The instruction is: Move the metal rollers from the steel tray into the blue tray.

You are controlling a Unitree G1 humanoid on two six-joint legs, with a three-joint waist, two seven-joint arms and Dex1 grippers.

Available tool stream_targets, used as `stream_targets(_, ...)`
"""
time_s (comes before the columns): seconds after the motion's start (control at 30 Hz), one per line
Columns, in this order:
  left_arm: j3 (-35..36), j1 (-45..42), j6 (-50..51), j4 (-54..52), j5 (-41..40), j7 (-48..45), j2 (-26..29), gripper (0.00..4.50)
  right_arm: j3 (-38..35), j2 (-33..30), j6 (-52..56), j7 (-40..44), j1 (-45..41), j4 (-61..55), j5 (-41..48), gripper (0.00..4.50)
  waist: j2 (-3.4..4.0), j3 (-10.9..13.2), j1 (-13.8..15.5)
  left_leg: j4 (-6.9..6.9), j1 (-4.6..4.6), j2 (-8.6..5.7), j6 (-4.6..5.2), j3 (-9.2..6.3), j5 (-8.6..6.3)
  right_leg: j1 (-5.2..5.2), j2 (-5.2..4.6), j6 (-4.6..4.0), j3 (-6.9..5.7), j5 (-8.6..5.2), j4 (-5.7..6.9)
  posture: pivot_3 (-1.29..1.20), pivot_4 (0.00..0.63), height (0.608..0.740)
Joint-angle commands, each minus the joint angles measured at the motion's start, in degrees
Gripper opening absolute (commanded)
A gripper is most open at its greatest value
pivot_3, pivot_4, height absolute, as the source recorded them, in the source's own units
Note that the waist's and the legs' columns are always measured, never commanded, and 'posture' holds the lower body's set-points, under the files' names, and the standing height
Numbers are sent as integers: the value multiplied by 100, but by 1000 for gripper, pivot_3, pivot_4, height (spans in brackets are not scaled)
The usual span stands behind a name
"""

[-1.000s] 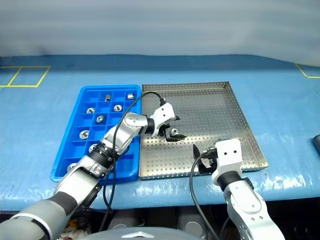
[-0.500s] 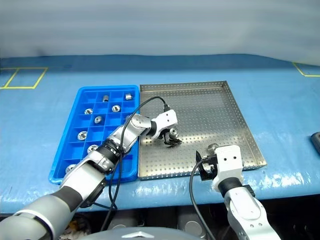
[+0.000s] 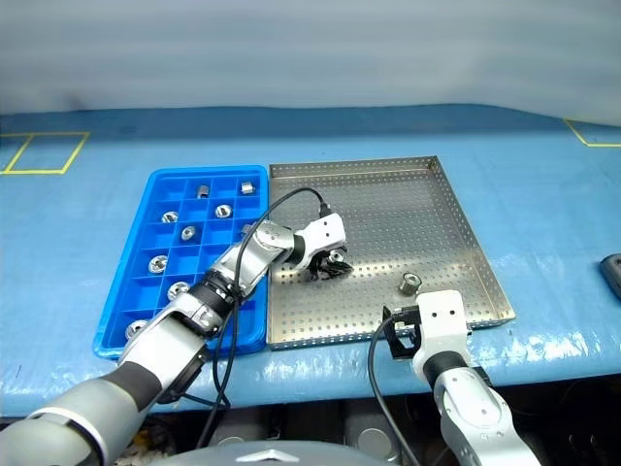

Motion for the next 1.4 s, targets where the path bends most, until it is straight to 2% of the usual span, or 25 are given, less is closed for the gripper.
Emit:
stream_targets(0.03,445,-8,152,-786,-256,219,3,1723,-82,-27,62,27,-88,-48,-23,4500,0,0,19,-1,0,1,0,-1,0,0,-1,3,0,2,0,-95,150,740)
stream_targets(0.2,1007,300,677,-2099,-511,543,277,1723,-17,-123,145,130,-281,52,-13,4500,1,0,32,-2,1,2,1,1,-1,-2,-1,25,4,15,0,-51,150,740)
stream_targets(0.37,1665,865,1556,-3656,-670,1013,774,1723,136,-176,189,261,-571,256,34,4500,2,-1,73,-4,7,9,0,0,0,-1,0,24,5,15,9,12,150,740)
stream_targets(0.63,2282,1956,2622,-5256,-695,1587,1553,1723,268,-390,208,468,-1090,686,-9,4500,0,0,336,2,9,7,-1,-3,1,5,-8,24,2,15,11,126,150,740)
stream_targets(0.8,2435,2484,3031,-5779,-727,1854,1761,1723,276,-445,213,556,-1355,853,19,4500,-3,1,518,2,8,7,0,-6,2,5,-9,22,-5,14,11,153,150,740)
stream_targets(0.97,2580,3033,3388,-6210,-785,2055,1865,1723,309,-466,205,616,-1440,928,15,4500,-3,1,573,0,6,7,0,-6,2,5,-11,-5,-6,-2,8,153,150,740)
stream_targets(1.4,2253,3282,3313,-5766,-896,2209,1885,1723,350,-448,178,636,-1463,938,-9,4500,-3,1,629,0,7,7,1,-7,5,5,-13,-6,-10,-3,9,184,150,740)
